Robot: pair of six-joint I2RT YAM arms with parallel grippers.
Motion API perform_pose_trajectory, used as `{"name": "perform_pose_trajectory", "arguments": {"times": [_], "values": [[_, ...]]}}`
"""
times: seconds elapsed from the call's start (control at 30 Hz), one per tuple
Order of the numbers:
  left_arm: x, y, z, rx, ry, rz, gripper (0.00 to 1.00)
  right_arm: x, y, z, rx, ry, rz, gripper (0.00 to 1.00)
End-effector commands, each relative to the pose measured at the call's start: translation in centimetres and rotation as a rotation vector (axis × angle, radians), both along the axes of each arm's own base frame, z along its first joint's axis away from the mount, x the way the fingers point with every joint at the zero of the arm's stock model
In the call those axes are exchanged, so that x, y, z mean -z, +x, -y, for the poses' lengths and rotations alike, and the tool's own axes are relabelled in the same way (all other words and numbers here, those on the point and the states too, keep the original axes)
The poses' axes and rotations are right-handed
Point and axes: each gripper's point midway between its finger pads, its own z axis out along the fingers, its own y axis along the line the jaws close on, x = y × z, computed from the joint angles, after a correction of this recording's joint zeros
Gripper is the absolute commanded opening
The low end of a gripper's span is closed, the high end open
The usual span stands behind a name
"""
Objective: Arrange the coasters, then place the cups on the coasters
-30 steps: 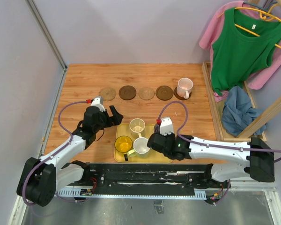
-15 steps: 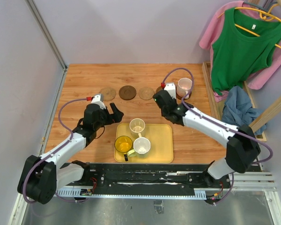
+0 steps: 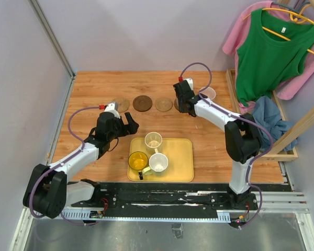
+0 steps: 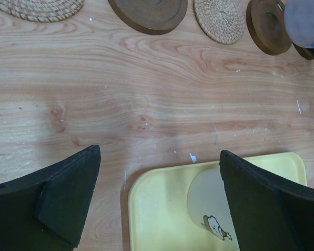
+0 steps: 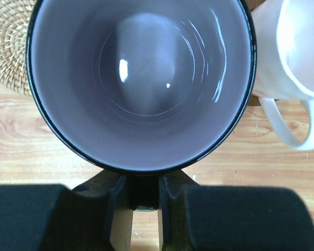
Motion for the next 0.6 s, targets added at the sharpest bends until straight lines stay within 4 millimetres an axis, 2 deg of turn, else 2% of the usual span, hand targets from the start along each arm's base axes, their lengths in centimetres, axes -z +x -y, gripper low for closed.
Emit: {"name": "perform_pose_trajectory", "arguments": {"times": [0.0,0.33,0.4,0.57], "values": [[-1.2,1.0,0.4,0.01,0.01,0.033,1.0,-3.0,3.6,0.1,0.004,0.051,0.089,0.01],[-1.0,2.0,0.9,0.019,0.015,0.017,1.0,-2.2,5.5,0.6,-0.02,0.084,0.053,0.01],[-1.0,2.2,1.1,0.021,0.014,0.016,1.0,-1.0,5.6,0.5,-0.022,0.076,0.031,0.01],[-0.8,2.3,1.0,0.014,0.016,0.008,1.0,0.3,5.8,0.5,-0.017,0.069,0.002,0.01]]}}
